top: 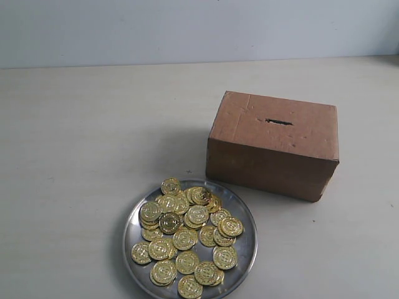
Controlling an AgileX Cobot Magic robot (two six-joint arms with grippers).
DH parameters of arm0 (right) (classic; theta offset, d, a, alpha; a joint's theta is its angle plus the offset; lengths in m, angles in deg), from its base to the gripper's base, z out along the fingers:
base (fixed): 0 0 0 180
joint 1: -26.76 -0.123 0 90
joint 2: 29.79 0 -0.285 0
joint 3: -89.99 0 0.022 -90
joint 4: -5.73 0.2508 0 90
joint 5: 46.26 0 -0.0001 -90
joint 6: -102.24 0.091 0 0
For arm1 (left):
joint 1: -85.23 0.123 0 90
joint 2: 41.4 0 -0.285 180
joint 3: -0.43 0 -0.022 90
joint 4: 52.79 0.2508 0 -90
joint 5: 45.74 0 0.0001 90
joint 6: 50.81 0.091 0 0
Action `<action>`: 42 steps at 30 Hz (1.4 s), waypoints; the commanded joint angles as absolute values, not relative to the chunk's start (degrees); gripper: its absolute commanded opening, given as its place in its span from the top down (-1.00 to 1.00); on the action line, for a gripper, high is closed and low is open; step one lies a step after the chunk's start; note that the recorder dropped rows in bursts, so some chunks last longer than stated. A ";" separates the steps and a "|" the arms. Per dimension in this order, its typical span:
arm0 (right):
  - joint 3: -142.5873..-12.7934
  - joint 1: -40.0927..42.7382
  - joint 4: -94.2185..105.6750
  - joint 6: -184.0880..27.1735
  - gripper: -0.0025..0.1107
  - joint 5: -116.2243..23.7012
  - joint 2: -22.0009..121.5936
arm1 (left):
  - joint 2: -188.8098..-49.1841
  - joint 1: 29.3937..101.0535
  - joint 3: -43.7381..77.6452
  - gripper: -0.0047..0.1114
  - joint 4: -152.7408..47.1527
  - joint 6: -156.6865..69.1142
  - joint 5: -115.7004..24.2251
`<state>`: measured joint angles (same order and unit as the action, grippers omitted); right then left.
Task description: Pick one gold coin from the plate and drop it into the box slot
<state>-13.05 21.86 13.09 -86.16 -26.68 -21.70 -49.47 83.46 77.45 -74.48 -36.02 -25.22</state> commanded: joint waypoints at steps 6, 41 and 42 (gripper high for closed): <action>-12.79 22.20 13.10 -86.07 0.96 -27.06 -22.00 | -49.18 83.55 77.65 0.92 -74.14 -36.26 -24.94; -12.79 22.20 13.10 -86.07 0.96 -27.06 -22.00 | -49.18 83.55 77.65 0.92 -68.83 -36.26 -25.14; -12.79 22.20 13.10 -86.07 0.96 -27.06 -22.00 | -49.18 83.55 77.65 0.92 -68.83 -36.26 -25.14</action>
<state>-13.05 21.86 13.09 -86.16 -26.64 -21.70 -49.47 83.46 77.45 -69.27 -36.02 -24.78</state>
